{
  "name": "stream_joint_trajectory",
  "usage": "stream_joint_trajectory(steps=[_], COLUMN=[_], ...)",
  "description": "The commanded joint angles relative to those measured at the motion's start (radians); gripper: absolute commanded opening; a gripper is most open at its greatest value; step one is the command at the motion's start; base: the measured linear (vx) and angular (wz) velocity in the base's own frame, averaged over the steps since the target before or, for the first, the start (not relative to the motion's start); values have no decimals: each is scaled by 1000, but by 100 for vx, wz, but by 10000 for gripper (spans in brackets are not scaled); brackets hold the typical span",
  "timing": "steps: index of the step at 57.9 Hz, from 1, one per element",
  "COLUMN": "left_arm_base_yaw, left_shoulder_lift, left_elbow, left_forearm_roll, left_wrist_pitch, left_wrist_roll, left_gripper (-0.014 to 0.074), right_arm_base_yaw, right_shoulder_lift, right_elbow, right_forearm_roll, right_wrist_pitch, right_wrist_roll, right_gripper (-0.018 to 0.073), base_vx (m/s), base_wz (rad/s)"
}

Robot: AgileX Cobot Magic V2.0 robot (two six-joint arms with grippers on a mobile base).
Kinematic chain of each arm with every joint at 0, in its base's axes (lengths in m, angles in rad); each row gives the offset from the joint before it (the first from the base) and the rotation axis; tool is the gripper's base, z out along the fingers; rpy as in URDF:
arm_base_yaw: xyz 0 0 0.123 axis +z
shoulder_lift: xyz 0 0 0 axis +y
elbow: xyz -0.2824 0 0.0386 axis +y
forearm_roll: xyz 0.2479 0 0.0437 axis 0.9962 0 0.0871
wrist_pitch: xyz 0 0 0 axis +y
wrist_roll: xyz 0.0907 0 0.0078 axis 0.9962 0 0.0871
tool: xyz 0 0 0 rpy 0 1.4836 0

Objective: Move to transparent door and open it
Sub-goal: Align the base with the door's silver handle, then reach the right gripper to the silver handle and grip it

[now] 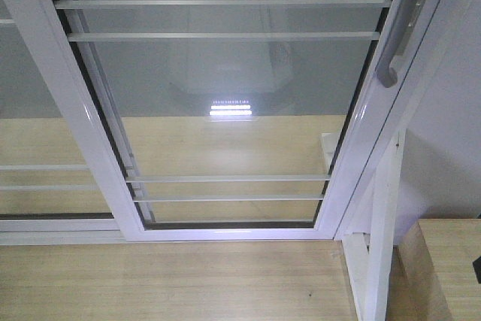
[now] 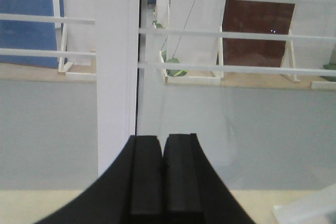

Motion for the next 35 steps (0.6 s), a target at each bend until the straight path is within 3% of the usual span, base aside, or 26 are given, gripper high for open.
stream_joint_trajectory(steps=[1,7,16,25,35], left_arm_base_yaw=[2,2,2,2,2], left_shoulder_lift=[-4,-1,88,298,555], left_elbow=[-25,-106,-273,-433,-522], left_forearm_roll=[-9,-9,-8,-6,-6], left_wrist_pitch=[-193,-237,-190,-188,-252], left_wrist_roll=[-5,-2,1,1,1], left_gripper=[-6,-6,-5,-3,-3], right_arm_base_yaw=[-3,-3,-3,-3,-3], right_shoulder_lift=[23,53,194,413,659], right_elbow=[-35,-164,-424,-608,-652], right_forearm_roll=[-5,-7,-11,-30,-30], right_wrist_pitch=[-142,-70,73,69,43], right_wrist_roll=[3,2,-8,-17,-15], right_gripper=[-9,-8,-6,-6,-6], base_vx=[0,0,0,0,0], base_wz=[0,0,0,0,0])
